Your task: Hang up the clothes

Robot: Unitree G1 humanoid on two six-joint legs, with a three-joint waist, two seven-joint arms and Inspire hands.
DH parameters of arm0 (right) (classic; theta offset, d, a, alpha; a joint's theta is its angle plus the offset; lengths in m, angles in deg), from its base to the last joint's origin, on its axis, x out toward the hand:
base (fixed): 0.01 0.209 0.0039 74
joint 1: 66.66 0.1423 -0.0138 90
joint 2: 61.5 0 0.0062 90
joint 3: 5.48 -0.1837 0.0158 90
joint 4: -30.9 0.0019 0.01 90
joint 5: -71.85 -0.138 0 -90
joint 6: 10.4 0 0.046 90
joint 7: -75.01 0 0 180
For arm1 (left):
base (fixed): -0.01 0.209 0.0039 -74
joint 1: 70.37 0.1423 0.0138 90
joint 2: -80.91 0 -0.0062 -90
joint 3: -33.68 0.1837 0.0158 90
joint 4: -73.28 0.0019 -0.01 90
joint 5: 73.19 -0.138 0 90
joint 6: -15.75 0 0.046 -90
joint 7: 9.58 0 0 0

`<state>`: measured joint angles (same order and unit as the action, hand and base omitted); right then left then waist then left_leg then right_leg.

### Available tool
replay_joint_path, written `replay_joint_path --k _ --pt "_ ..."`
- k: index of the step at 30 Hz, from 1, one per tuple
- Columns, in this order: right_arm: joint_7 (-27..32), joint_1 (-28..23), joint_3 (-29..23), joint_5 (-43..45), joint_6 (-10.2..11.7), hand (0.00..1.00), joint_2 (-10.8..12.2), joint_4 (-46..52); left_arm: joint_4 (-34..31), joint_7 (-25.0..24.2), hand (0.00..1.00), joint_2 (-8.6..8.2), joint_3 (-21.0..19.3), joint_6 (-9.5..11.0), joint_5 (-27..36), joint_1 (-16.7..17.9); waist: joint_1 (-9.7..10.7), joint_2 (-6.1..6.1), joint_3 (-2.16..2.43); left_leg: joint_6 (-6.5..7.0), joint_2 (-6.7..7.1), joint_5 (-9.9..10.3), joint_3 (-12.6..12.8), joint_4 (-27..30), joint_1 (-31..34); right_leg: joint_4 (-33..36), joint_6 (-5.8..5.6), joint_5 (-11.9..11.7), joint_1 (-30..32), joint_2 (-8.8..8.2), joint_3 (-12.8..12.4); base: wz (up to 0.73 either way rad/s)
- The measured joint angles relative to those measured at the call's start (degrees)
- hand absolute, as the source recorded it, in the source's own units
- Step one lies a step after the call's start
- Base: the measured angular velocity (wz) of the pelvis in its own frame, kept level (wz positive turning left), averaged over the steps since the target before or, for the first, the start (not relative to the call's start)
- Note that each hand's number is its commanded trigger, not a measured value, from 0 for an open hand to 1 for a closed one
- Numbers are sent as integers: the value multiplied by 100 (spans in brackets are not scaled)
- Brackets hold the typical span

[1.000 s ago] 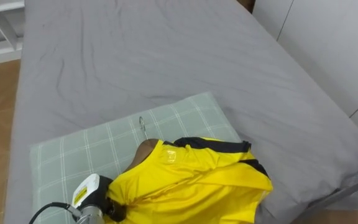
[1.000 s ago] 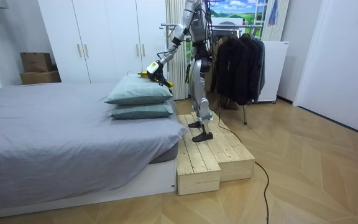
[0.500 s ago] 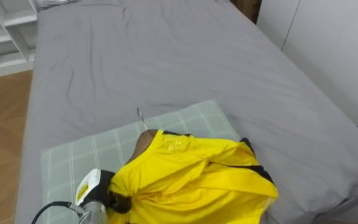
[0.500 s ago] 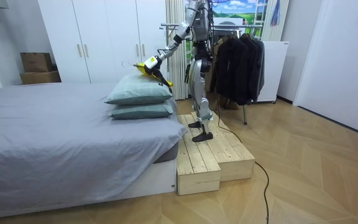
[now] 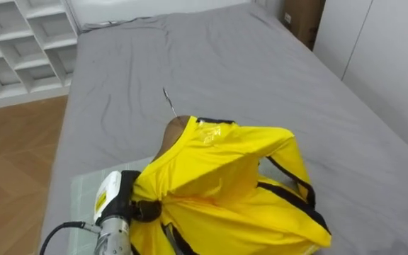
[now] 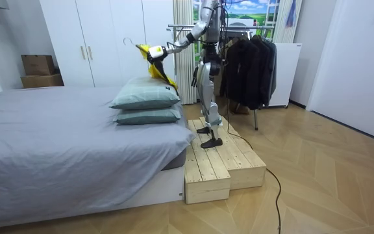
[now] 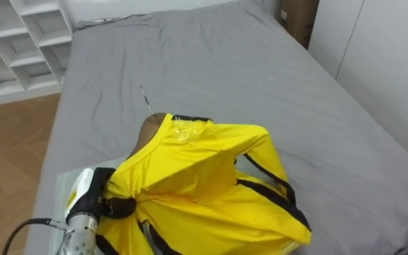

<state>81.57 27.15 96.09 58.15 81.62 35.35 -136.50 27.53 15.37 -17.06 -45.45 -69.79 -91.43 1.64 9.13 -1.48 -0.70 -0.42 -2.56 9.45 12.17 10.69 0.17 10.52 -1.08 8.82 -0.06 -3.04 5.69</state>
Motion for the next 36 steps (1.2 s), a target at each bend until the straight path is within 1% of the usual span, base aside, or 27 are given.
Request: replay_joint_path --k 1,3,5,7,8,11,15,18,20,22,26,29,32,34,36 --pt "9 -15 -2 5 29 0 20 -1 -97 70 100 -5 0 57 -28 23 12 27 -9 0 3 0 -27 -2 -48 -25 -1 2 -76 0 27 9" --pt "12 -74 -101 33 93 0 33 -14 -296 143 100 -11 0 84 -169 65 59 55 -12 -1 13 1 -98 -5 -83 -112 0 2 -182 -1 96 19" --pt "34 -112 -302 59 102 0 31 -22 -558 213 100 -10 -9 85 -373 114 71 58 -9 -1 21 1 -142 -14 -78 -178 -1 -3 -225 0 143 14" --pt "37 -179 -463 70 110 0 30 -21 -1068 250 100 36 -15 93 -605 315 72 53 -5 -1 20 1 -146 -21 -89 -179 -1 -4 -243 2 148 2" --pt "34 -197 -501 74 109 0 32 -21 -1140 263 100 42 -15 98 -653 333 72 52 -5 -1 20 1 -146 -21 -92 -180 -1 -4 -250 2 155 3" --pt "24 -247 -636 78 109 0 31 -21 -1178 370 100 93 -24 145 -870 339 55 47 1 -1 20 1 -144 -23 -133 -189 -1 -3 -292 1 162 0" --pt "-49 -261 -850 80 101 0 16 -19 -1177 370 100 254 -22 146 -1153 390 52 11 25 -1 20 1 -148 -23 -137 -188 0 -3 -293 1 164 0" --pt "-133 -280 -858 93 97 0 3 -18 -1177 371 100 306 -23 145 -1263 427 50 -22 47 -2 21 1 -148 -23 -158 -181 1 -4 -308 -1 164 0" --pt "-181 -287 -858 104 98 0 -1 -19 -1177 372 100 341 -22 145 -1365 439 38 -32 53 -2 20 2 -149 -23 -189 -179 1 -4 -336 -2 166 0" --pt "-189 -284 -843 103 98 0 -28 -19 -1177 393 100 381 -16 197 -1401 453 30 -56 69 -2 20 2 -149 -24 -201 -178 2 -5 -346 -1 165 0" --pt "-155 -321 -844 103 107 0 -37 -18 -1204 526 100 427 -15 237 -1428 511 14 -67 72 -4 20 4 -141 -58 -272 -185 0 -3 -398 3 148 0" --pt "-26 -341 -847 110 104 0 -39 -16 -1398 629 100 492 -24 243 -1677 517 -3 -70 72 -4 22 4 -141 -62 -262 -182 0 -3 -392 4 150 0" --pt "154 -339 -848 154 103 0 -78 13 -1543 896 100 596 -24 328 -1873 521 -6 -84 81 -4 24 3 -151 -62 -236 -186 0 -3 -377 4 163 0" --pt "309 -338 -851 156 65 0 -130 90 -1542 1143 100 628 -23 334 -1866 538 -6 -92 87 -4 26 2 -151 -96 -241 -189 0 -3 -368 5 167 0" --pt "400 -329 -857 175 37 0 -183 174 -1542 1255 100 648 -24 324 -1870 568 -10 -92 87 -5 28 2 -151 -105 -240 -193 -1 -3 -363 5 172 0"
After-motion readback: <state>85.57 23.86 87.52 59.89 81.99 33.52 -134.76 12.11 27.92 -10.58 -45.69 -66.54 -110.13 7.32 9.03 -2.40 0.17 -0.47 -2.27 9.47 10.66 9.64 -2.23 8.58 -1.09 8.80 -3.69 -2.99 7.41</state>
